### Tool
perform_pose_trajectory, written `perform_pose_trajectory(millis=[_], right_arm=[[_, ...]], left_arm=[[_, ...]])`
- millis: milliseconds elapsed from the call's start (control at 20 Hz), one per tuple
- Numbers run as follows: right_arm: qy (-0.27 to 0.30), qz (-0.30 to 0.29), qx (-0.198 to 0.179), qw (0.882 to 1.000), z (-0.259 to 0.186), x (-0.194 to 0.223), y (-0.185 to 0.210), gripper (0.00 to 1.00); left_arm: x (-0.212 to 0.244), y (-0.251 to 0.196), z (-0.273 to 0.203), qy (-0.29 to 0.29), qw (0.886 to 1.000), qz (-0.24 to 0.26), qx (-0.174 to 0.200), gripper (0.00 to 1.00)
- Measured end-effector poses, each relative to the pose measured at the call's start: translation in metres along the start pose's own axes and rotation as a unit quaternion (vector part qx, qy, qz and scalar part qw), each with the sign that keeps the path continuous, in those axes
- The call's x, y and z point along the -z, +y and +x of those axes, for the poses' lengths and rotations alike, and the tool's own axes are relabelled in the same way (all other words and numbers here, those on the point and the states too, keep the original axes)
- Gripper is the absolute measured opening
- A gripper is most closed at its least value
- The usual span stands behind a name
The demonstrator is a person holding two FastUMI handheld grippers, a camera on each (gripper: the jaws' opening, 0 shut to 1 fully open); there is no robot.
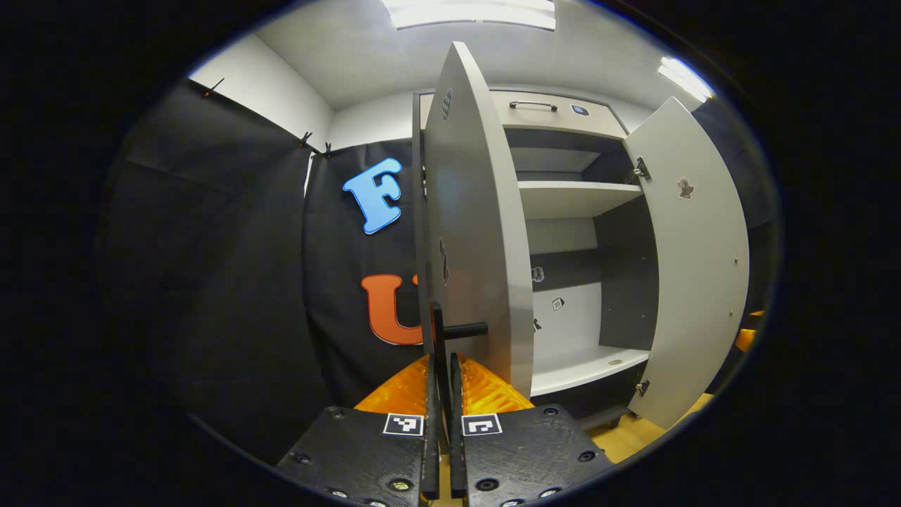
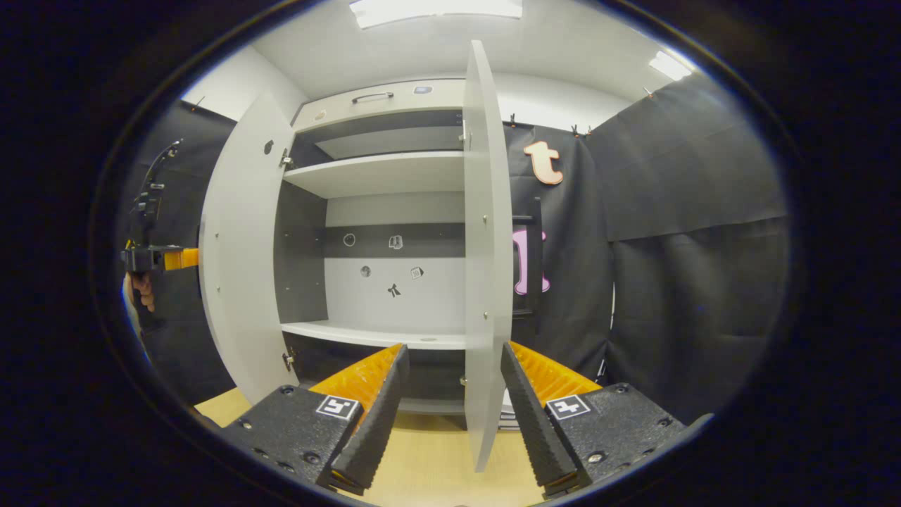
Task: Open the right door of the double-door shoe cabinet with the right hand, and open the left door with the left hand.
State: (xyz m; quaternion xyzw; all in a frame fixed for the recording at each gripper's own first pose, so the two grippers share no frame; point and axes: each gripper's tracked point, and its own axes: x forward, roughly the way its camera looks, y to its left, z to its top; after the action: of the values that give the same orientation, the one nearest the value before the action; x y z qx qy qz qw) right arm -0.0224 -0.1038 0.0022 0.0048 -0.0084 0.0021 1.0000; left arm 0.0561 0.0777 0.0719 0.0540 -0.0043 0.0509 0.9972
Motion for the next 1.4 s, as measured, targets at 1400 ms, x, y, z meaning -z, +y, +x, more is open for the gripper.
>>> perform_pose_trajectory(millis=[1400], right_arm=[[0.016,-0.024,-0.046,0.999,0.019,0.006,0.05,0.82]], left_arm=[[0.029,-0.023,-0.066,-0.001,0.999,-0.019,0.045,0.0]])
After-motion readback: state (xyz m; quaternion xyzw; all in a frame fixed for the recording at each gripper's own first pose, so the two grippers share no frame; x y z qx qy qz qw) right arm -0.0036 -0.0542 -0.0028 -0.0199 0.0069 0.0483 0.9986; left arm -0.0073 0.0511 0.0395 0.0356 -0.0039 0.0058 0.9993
